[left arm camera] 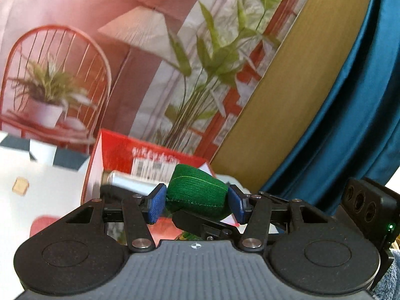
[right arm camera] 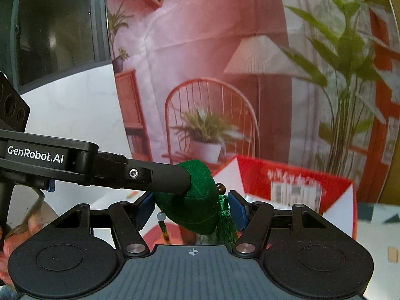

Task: Organize soft objects
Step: 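Lift the green pouch into the red box and open both grippers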

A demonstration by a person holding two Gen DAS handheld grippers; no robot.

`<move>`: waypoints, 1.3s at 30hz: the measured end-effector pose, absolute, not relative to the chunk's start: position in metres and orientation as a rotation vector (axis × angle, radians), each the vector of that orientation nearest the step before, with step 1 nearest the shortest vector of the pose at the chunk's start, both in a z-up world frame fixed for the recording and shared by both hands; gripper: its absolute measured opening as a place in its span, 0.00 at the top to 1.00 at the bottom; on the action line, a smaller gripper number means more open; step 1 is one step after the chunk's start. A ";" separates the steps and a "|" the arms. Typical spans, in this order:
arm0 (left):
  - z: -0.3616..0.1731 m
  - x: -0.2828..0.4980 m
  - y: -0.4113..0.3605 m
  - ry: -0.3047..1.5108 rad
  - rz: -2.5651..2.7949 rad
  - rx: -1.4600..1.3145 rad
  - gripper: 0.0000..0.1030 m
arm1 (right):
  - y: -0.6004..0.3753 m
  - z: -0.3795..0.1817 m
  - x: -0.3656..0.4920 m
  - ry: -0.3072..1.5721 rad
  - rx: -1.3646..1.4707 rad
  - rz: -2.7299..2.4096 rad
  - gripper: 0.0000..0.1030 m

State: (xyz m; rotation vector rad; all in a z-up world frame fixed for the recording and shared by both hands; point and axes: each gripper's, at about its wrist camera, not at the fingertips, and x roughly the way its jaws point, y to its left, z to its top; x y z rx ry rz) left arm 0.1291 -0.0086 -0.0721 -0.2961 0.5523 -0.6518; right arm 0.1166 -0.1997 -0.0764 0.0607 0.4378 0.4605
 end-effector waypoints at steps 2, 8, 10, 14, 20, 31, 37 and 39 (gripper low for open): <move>-0.065 0.138 -0.012 0.539 -0.652 -0.295 0.45 | -0.201 -0.068 0.126 0.423 0.052 0.458 0.41; -0.054 0.170 -0.022 0.508 -0.656 -0.300 0.45 | -0.207 -0.051 0.162 0.389 0.030 0.451 0.41; -0.053 0.183 -0.026 0.505 -0.655 -0.300 0.45 | -0.208 -0.049 0.175 0.382 0.022 0.450 0.41; -0.057 0.210 -0.037 0.515 -0.650 -0.300 0.45 | -0.214 -0.054 0.204 0.381 0.012 0.446 0.41; -0.085 0.247 -0.051 0.577 -0.636 -0.299 0.45 | -0.225 -0.082 0.248 0.439 0.013 0.429 0.41; -0.132 0.290 -0.054 0.657 -0.514 -0.254 0.44 | -0.239 -0.147 0.293 0.592 0.057 0.305 0.40; -0.129 0.286 -0.047 0.644 -0.473 -0.203 0.41 | -0.247 -0.157 0.286 0.626 0.047 0.247 0.31; -0.125 0.278 -0.047 0.630 -0.465 -0.166 0.38 | -0.249 -0.158 0.280 0.631 0.046 0.234 0.28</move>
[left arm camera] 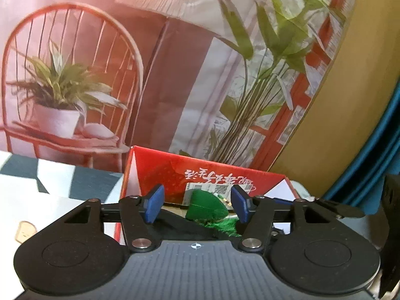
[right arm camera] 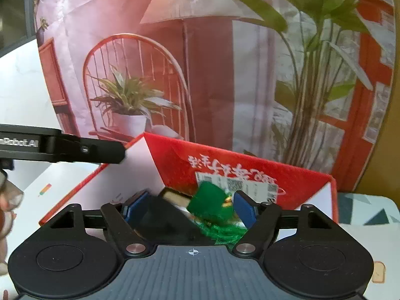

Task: Organize soft objects
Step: 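Lift the green pouch into the red box and open both grippers, then withdraw both grippers from the box toward the white foil packet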

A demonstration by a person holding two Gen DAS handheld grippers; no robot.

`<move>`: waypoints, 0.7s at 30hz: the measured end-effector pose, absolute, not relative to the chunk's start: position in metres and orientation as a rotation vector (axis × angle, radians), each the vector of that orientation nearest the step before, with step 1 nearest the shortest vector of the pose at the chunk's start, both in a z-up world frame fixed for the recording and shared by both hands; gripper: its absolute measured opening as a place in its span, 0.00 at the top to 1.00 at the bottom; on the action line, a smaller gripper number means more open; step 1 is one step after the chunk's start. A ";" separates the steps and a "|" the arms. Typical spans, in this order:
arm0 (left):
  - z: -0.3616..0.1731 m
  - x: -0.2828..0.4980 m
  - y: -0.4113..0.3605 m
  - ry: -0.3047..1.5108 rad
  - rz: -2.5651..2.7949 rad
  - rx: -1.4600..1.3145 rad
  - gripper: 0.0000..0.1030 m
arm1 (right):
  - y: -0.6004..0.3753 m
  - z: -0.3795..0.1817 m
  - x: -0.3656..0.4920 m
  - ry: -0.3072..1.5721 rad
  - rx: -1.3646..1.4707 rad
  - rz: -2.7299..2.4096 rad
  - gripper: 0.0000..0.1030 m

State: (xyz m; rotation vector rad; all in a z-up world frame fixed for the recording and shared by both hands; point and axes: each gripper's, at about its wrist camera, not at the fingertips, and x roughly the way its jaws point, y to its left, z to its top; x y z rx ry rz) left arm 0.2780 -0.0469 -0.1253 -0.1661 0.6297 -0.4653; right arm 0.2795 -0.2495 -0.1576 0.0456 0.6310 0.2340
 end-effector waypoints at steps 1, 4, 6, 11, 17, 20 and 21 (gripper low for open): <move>-0.123 0.273 -0.047 0.622 -0.461 -0.148 0.36 | -0.250 -0.158 0.276 0.630 0.045 0.230 0.26; -0.119 0.259 -0.045 0.605 -0.449 -0.112 0.31 | -0.252 -0.154 0.264 0.624 0.040 0.216 0.14; -0.117 0.248 -0.042 0.595 -0.435 -0.091 0.25 | -0.253 -0.151 0.253 0.612 0.038 0.200 0.08; -0.116 0.222 -0.035 0.576 -0.414 -0.052 0.03 | -0.257 -0.147 0.228 0.593 0.066 0.178 0.01; -0.120 0.197 -0.030 0.590 -0.392 -0.017 0.02 | -0.259 -0.144 0.200 0.574 0.095 0.150 0.00; -0.123 0.185 -0.026 0.590 -0.386 -0.018 0.02 | -0.260 -0.144 0.186 0.557 0.105 0.119 0.00; -0.124 0.182 -0.026 0.589 -0.384 -0.015 0.02 | -0.260 -0.144 0.182 0.555 0.110 0.113 0.00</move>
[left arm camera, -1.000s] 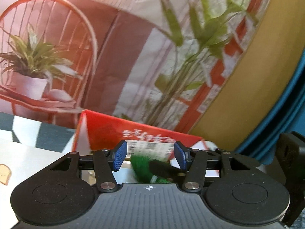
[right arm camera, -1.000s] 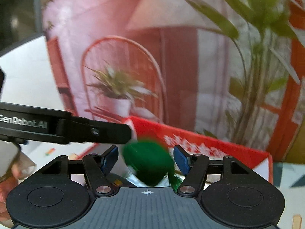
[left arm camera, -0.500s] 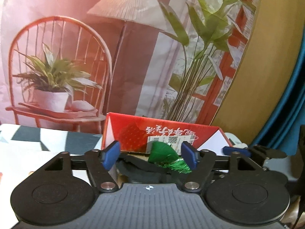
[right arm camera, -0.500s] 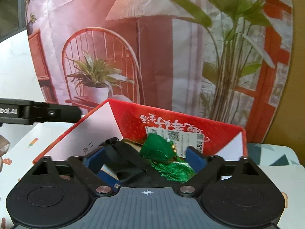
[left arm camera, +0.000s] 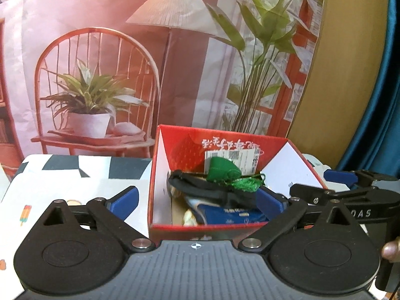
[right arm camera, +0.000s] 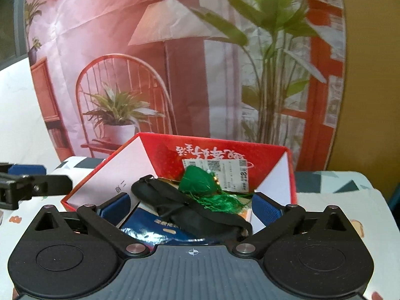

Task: Organize soft objects
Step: 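Withdraw both grippers from the box toward the white foil packet, then close both grippers on the edge of the white foil packet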

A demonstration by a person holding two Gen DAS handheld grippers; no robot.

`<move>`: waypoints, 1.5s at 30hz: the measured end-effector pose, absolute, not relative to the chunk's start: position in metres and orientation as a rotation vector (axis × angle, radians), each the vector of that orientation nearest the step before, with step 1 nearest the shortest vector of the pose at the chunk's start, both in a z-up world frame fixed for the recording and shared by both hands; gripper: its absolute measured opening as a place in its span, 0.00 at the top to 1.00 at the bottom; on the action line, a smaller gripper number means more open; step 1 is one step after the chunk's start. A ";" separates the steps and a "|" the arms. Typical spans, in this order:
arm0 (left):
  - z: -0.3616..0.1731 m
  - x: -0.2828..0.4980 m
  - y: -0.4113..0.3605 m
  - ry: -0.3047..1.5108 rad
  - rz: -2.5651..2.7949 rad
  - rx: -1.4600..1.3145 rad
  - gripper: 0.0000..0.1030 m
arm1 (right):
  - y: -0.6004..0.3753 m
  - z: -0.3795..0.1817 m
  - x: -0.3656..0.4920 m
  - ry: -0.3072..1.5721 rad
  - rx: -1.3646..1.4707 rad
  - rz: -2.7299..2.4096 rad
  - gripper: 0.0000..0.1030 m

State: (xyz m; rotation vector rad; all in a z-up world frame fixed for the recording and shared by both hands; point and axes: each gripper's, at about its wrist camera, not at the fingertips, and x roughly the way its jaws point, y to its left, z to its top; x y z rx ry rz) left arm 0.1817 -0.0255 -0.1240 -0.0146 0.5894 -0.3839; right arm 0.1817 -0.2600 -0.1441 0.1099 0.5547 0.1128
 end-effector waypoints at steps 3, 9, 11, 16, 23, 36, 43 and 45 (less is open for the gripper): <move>-0.126 0.171 -0.023 0.582 -0.378 -0.006 0.02 | -0.262 -0.144 0.169 0.539 0.121 0.101 0.00; -0.131 0.154 -0.018 0.573 -0.368 -0.003 0.02 | -0.265 -0.145 0.151 0.529 0.137 0.084 0.00; -0.134 0.149 -0.017 0.576 -0.368 -0.007 0.02 | -0.267 -0.148 0.145 0.528 0.149 0.082 0.00; -0.140 0.137 -0.013 0.581 -0.370 -0.017 0.02 | -0.268 -0.155 0.133 0.525 0.167 0.078 0.00; -0.150 0.125 -0.010 0.593 -0.363 -0.013 0.02 | -0.263 -0.160 0.119 0.511 0.148 0.084 0.00; -0.169 0.111 0.000 0.649 -0.368 -0.038 0.05 | -0.261 -0.185 0.095 0.521 0.105 0.076 0.00; -0.184 0.114 -0.007 0.710 -0.437 -0.074 0.29 | -0.264 -0.206 0.087 0.582 0.145 0.108 0.00; -0.189 0.117 -0.013 0.727 -0.457 -0.077 0.35 | -0.264 -0.215 0.087 0.606 0.152 0.107 0.02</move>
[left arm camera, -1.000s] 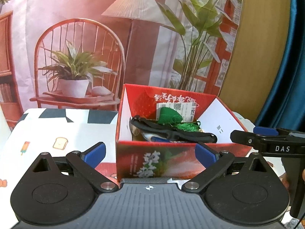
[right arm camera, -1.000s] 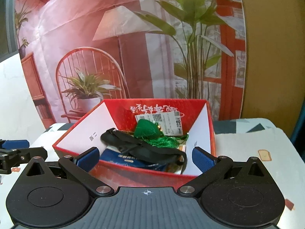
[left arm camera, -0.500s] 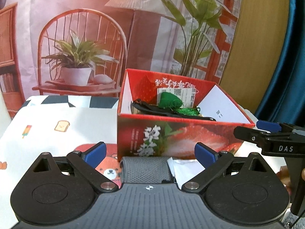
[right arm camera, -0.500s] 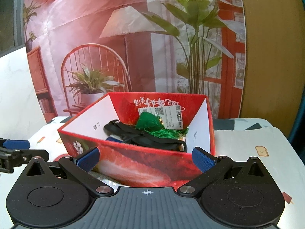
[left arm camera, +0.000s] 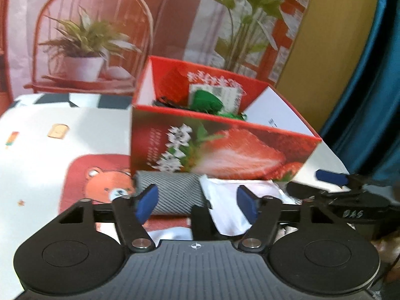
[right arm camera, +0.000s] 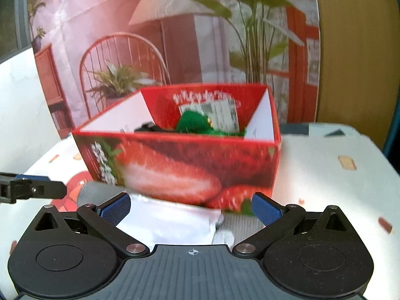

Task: Organize soft objects
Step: 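Close both grippers on the edge of the white foil packet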

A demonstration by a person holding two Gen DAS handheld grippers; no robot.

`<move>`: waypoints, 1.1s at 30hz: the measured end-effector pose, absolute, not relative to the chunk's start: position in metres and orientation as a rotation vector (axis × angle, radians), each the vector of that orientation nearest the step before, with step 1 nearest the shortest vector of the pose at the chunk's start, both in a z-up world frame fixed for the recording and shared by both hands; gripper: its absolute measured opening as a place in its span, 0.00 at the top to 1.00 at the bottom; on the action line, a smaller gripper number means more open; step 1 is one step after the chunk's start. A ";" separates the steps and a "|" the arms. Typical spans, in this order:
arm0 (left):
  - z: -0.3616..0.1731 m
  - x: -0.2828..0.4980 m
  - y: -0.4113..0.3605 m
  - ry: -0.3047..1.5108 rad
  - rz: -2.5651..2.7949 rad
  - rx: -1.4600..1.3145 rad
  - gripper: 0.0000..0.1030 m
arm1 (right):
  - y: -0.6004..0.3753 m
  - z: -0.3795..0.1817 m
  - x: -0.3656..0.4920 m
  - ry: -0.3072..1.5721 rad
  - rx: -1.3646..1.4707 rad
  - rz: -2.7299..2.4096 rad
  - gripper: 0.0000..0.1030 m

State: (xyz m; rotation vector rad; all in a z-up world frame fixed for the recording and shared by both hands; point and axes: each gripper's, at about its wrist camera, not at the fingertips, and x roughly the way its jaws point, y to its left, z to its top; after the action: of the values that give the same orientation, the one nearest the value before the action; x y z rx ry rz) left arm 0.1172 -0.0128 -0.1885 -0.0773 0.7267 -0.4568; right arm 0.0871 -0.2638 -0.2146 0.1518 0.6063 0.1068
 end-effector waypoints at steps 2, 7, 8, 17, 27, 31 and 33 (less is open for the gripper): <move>-0.194 0.119 -0.018 0.745 -0.474 -0.084 0.43 | -0.262 -0.224 0.088 0.637 0.156 0.122 0.09; -0.207 0.127 -0.029 0.785 -0.502 -0.075 0.45 | -0.255 -0.246 0.090 0.709 0.160 0.177 0.24; -0.210 0.129 -0.031 0.795 -0.503 -0.073 0.45 | -0.254 -0.248 0.090 0.710 0.169 0.183 0.24; -0.234 0.164 -0.041 0.905 -0.555 -0.116 0.45 | -0.263 -0.258 0.100 0.742 0.251 0.242 0.24; -0.249 0.187 -0.058 0.971 -0.656 -0.154 0.49 | -0.268 -0.262 0.116 0.773 0.283 0.298 0.20; -0.243 0.186 -0.062 0.945 -0.664 -0.131 0.61 | -0.269 -0.261 0.122 0.788 0.297 0.305 0.23; -0.239 0.184 -0.060 0.934 -0.663 -0.122 0.62 | -0.269 -0.257 0.123 0.788 0.296 0.305 0.28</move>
State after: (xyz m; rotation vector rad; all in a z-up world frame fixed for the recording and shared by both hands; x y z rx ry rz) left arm 0.1839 -0.0597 -0.2390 -0.1222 0.9336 -0.6628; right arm 0.1230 -0.2685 -0.2568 0.2957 0.7883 0.3054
